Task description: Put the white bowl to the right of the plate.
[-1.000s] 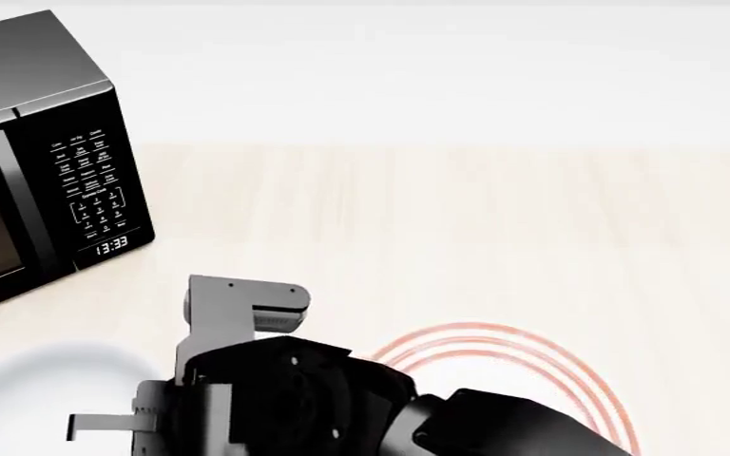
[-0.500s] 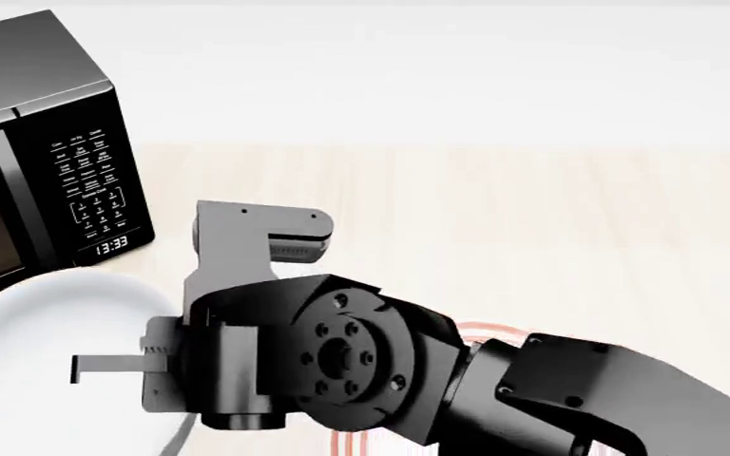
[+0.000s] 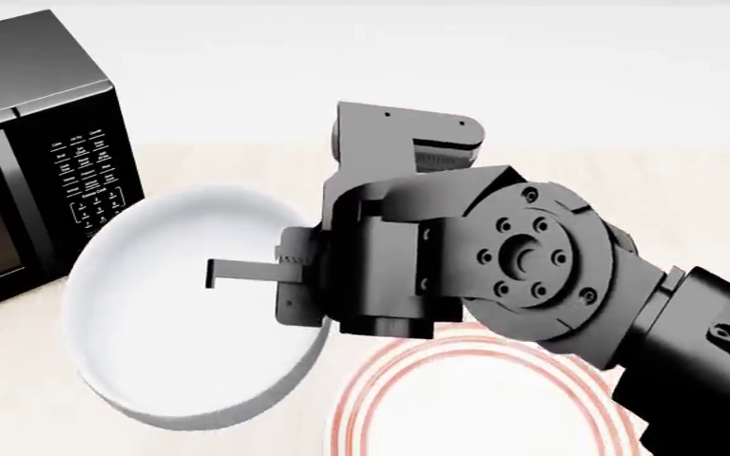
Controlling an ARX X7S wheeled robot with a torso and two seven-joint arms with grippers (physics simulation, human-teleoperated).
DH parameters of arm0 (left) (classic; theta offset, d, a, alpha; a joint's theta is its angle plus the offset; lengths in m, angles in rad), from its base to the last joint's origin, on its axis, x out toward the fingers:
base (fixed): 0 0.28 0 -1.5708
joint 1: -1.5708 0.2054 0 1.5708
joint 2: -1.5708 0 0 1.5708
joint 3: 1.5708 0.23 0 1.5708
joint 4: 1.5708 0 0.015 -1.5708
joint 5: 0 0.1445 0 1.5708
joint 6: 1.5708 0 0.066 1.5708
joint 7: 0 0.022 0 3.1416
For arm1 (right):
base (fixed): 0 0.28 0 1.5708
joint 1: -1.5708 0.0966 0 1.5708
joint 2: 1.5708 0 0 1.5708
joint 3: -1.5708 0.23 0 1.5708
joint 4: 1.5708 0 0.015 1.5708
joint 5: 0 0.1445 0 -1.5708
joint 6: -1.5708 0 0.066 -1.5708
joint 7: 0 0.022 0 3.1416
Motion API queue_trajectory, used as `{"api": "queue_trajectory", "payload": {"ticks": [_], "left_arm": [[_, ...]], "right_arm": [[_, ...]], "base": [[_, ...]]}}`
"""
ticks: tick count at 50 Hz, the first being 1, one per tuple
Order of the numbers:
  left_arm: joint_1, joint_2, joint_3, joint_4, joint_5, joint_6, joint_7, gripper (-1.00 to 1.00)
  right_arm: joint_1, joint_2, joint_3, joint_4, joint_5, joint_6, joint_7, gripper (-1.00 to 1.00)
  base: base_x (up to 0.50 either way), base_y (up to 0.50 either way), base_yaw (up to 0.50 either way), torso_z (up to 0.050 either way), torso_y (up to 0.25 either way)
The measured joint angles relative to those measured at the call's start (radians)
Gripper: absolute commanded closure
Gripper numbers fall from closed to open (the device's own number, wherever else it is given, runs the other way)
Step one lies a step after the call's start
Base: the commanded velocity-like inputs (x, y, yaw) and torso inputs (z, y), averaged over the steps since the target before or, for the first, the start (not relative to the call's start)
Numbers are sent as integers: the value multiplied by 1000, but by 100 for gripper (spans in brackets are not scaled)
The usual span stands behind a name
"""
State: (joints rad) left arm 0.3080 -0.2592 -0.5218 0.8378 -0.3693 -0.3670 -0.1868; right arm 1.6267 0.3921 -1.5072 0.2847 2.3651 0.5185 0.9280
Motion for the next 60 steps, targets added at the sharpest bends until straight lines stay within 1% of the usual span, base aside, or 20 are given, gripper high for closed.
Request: {"api": "queue_trajectory", "payload": {"ticks": [19,29,46,60], "left_arm": [[-8,-11,30,-3,20,-8,-16,-100],[-9,-16,44,-4,30,-9,-22,-100],[-15,-24,64,-11,38,-13,-31,-100],[-27,-32,94,-20,56,-23,-44,-100]], "right_arm": [[82,125,-6,172,50,119,-13,100],[103,192,-15,224,28,154,-42,100],[102,306,-23,264,11,185,-70,100],[80,410,-37,322,-15,211,-125,100]], "base": [[0,0,0,0,1],[0,0,0,0,0],[0,0,0,0,1],[0,0,0,0,1]]}}
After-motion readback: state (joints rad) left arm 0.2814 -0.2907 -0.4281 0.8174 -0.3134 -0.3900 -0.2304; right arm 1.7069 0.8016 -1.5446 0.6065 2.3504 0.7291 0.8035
